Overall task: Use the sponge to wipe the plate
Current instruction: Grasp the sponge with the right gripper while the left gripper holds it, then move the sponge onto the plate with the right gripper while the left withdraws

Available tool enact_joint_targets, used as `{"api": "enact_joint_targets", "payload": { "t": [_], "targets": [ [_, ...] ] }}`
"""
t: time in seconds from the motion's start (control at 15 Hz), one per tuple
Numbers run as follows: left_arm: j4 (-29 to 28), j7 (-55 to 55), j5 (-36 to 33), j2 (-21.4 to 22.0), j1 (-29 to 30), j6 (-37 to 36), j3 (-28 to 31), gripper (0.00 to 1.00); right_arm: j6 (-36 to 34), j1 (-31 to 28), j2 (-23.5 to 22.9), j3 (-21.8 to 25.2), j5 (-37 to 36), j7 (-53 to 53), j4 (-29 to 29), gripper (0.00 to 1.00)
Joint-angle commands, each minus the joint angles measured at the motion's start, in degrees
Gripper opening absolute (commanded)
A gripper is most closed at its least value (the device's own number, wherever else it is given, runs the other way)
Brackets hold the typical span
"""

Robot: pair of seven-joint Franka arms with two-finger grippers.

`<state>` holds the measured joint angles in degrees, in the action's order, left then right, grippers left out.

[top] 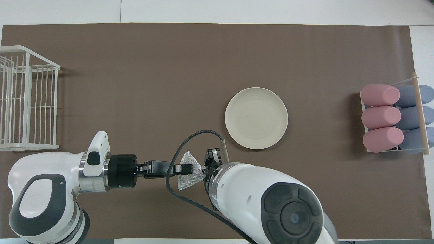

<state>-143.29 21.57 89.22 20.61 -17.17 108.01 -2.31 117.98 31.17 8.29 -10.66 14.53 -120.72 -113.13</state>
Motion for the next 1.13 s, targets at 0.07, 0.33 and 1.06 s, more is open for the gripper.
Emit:
{"api": "enact_joint_targets", "payload": {
  "t": [0.07, 0.33, 1.06],
  "targets": [
    [-1.29, -0.55, 0.69, 1.89, -0.50, -0.17, 0.81, 0.85, 0.58, 0.30, 1.38, 0.29, 1.12, 1.63, -1.74, 0.00],
    [-1.03, -3.46, -3.17, 2.42, -0.32, -0.43, 0.72, 1.00, 0.67, -0.23, 1.29, 0.29, 1.12, 2.76, -1.83, 0.00],
    [2.14, -10.40, -24.06, 1.98, 5.55, -0.96, 0.81, 1.00, 30.16, -12.36, -14.35, 0.38, 0.33, 34.41, -13.24, 0.00]
  ]
}}
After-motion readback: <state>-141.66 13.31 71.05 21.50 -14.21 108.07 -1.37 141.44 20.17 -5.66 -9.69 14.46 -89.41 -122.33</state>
